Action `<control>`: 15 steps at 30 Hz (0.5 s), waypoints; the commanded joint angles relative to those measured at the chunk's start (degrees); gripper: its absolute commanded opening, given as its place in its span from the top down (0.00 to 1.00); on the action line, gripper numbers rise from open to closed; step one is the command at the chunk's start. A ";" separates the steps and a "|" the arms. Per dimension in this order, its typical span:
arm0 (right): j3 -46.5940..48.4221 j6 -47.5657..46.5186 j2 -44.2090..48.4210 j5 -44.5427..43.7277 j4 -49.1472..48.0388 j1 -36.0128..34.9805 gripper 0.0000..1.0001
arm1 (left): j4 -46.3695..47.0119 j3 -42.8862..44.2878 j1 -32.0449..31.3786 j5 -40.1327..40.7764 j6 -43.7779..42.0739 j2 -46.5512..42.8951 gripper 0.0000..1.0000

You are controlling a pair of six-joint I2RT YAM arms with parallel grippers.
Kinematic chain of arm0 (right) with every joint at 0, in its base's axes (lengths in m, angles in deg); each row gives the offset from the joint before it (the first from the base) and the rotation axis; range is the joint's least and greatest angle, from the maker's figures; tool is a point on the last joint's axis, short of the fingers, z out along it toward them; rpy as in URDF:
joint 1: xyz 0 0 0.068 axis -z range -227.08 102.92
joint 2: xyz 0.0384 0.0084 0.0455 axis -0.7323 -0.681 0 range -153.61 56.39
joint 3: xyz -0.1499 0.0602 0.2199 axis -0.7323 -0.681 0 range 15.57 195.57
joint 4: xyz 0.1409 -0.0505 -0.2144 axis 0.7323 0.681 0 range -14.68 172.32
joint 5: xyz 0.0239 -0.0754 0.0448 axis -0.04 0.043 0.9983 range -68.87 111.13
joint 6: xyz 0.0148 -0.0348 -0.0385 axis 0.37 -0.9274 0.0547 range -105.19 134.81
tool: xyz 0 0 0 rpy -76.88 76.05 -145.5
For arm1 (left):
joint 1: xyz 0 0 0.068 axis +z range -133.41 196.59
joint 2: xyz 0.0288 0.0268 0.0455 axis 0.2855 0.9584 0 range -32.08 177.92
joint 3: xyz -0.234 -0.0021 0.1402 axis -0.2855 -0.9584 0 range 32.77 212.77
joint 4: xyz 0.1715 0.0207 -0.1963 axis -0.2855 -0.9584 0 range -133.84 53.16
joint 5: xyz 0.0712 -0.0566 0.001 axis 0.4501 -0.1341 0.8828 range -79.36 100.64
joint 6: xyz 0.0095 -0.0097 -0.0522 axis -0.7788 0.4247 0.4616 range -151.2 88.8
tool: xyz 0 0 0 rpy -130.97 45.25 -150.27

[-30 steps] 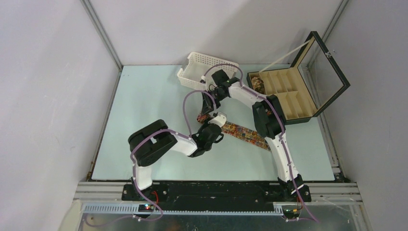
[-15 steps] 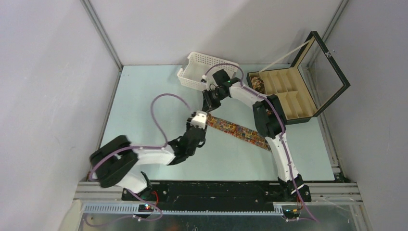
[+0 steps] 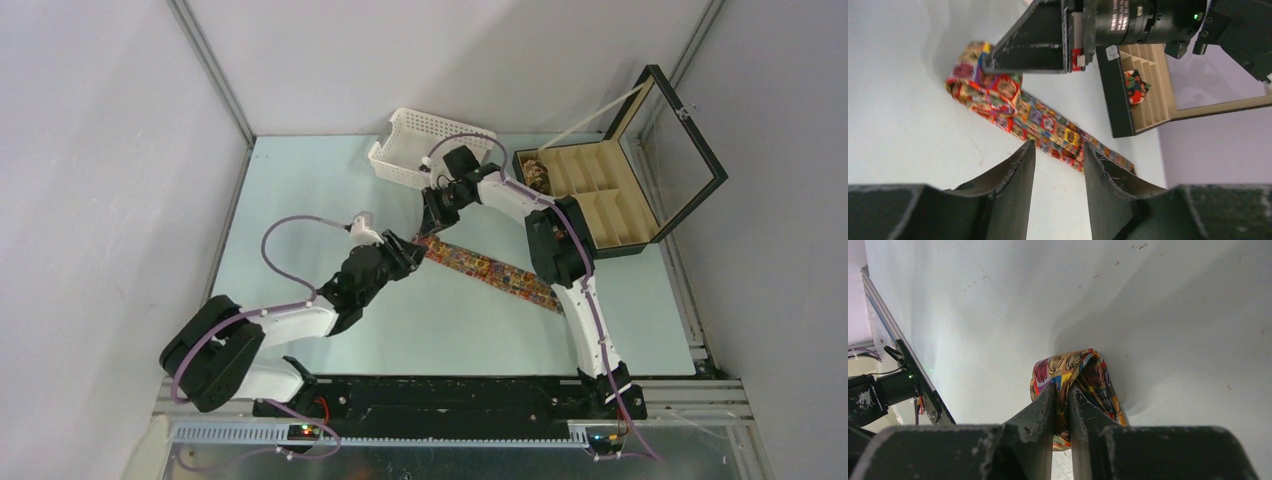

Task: Roll the ties
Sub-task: Roll the tie at the center of the board.

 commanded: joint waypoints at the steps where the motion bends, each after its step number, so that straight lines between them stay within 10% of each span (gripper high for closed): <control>1: -0.59 0.46 3.62 0.36 -2.35 0.26 0.83 | 4.31 -1.85 0.96 -5.37 21.03 1.21 0.55; 15: -1.50 1.75 4.33 0.24 -4.13 -0.34 0.82 | 5.41 -3.67 2.57 -2.33 36.95 4.03 0.51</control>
